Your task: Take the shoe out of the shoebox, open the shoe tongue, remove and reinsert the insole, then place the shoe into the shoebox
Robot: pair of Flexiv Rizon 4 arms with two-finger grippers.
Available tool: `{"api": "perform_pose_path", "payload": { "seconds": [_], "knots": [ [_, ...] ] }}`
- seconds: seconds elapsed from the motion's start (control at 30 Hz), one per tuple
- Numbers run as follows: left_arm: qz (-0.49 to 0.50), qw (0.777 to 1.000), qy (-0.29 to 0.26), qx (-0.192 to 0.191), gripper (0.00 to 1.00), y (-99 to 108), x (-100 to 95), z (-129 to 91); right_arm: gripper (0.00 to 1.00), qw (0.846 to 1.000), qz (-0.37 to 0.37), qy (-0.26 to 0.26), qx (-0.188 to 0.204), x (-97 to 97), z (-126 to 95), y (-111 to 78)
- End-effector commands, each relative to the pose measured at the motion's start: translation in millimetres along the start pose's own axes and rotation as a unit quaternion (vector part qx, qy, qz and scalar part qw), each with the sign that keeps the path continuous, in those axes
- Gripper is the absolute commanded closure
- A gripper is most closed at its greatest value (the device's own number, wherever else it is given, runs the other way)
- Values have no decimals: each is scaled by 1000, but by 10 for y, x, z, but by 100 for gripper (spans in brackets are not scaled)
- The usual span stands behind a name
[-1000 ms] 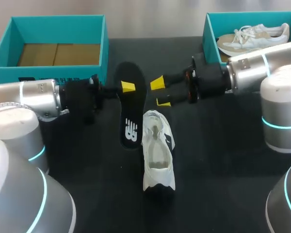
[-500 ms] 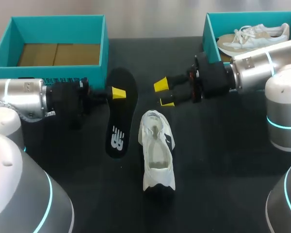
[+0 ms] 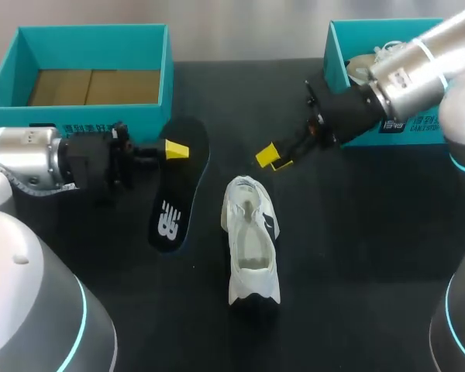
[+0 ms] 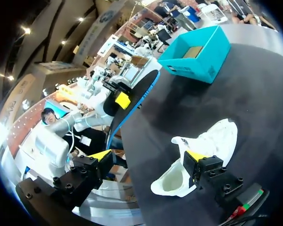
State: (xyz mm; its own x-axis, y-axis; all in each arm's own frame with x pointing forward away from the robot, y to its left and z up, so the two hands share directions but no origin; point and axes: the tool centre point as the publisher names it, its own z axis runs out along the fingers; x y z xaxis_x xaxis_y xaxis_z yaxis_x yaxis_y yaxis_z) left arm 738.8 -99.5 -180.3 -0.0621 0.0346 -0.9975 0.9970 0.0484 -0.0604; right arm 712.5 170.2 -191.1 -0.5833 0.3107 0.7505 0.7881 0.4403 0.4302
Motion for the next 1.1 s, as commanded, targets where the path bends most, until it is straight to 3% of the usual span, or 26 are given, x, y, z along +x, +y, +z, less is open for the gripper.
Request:
{"api": "perform_pose_path", "payload": {
  "seconds": [0.03, 0.2, 0.33, 0.57, 0.63, 1.03, 1.1],
  "knots": [
    [1, 1000, 0, 1, 100, 8, -2, -8, 0, 999, 2, -4, 45, 3, -4, 90],
    [1, 1000, 0, 1, 100, 8, -2, -8, 0, 999, 2, -4, 45, 3, -4, 90],
    [-3, 1000, 13, 21, 100, -200, -85, 9, 0, 994, -61, -51, 79, -61, -60, -12],
    [-19, 999, 27, 23, 100, -555, -188, -50, 0, 982, -89, -95, 136, -188, -37, -257],
    [25, 1000, 8, 4, 100, -622, -267, -99, 0, 982, -89, -95, 136, -188, -37, -257],
    [25, 1000, 8, 4, 100, -622, -267, -99, 0, 982, -89, -95, 136, -188, -37, -257],
    [17, 1000, 15, 4, 100, -779, -251, -49, 0, 980, -93, -100, 143, -204, -44, -312]
  ]
}}
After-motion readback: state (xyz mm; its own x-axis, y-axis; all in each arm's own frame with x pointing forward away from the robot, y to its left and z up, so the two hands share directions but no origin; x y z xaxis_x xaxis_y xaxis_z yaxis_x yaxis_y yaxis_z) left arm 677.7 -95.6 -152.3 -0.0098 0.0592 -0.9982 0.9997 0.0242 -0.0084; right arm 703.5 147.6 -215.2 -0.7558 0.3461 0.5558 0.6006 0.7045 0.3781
